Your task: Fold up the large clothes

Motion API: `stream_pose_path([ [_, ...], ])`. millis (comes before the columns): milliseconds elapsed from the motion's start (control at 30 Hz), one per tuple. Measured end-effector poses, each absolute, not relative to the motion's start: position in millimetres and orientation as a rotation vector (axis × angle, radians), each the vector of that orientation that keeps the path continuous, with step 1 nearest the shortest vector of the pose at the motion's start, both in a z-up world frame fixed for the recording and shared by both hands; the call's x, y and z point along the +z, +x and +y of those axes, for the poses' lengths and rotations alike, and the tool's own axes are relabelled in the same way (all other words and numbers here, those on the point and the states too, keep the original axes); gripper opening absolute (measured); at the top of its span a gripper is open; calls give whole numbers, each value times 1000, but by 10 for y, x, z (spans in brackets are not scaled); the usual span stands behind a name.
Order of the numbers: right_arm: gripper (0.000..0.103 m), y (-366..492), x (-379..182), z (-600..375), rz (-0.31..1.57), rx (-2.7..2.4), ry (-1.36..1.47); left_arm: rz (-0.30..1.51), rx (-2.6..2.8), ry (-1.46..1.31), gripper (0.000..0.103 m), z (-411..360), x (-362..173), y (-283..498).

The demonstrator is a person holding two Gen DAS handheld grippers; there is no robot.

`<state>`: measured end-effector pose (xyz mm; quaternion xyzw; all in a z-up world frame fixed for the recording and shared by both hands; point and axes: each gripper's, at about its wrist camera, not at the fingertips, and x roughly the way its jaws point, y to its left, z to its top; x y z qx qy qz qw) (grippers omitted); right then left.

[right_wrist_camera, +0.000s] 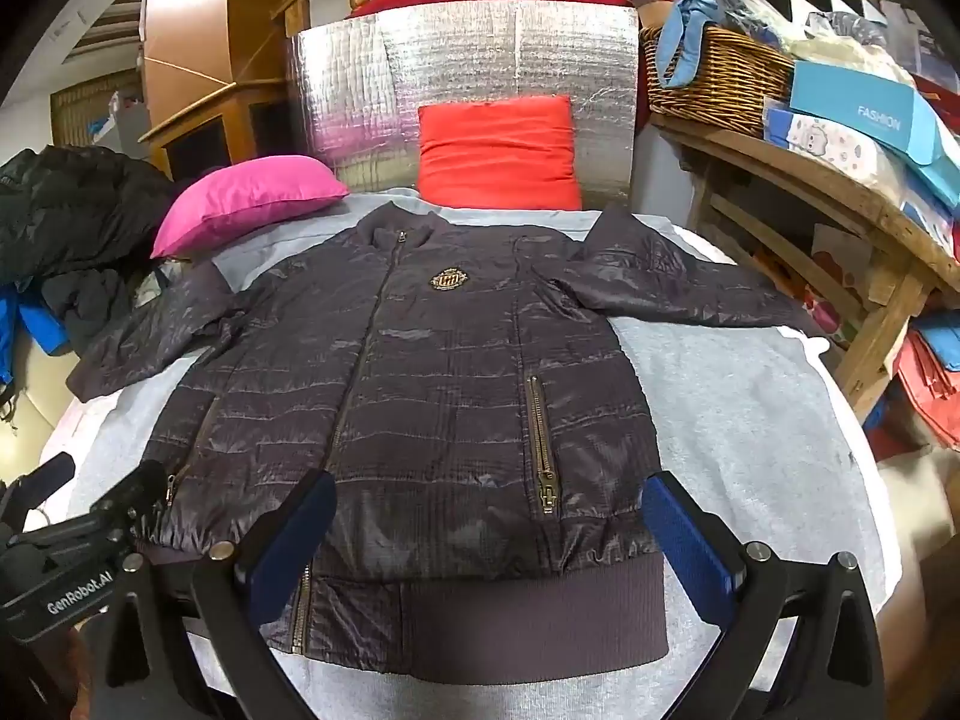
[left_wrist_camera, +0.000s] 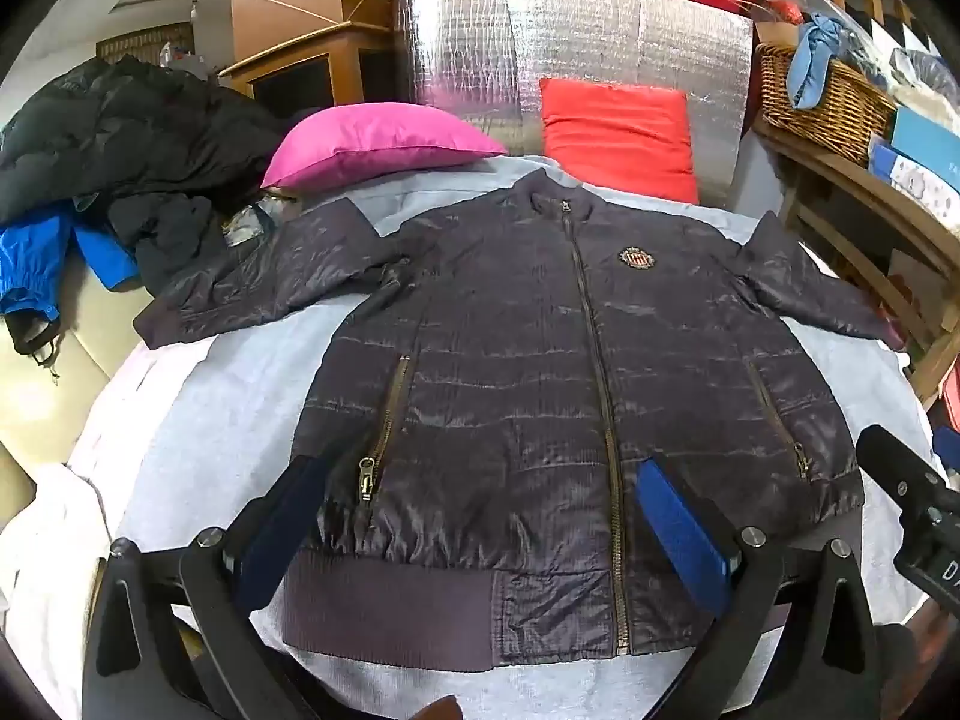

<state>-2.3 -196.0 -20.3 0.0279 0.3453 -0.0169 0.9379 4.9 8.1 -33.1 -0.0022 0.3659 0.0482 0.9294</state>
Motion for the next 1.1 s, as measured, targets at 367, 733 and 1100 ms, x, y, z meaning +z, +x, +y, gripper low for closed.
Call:
stream_pose_path([
  [367, 103, -31, -223, -1960, 711, -38, 64, 765, 87, 7, 103, 20, -357, 49],
  [733, 103, -45, -212, -1944, 714, -31, 61, 765, 86, 12, 103, -24, -370, 32],
  [1100, 103, -37, -235, -1924, 719, -29, 58, 772, 88, 14, 103, -29, -387, 43],
])
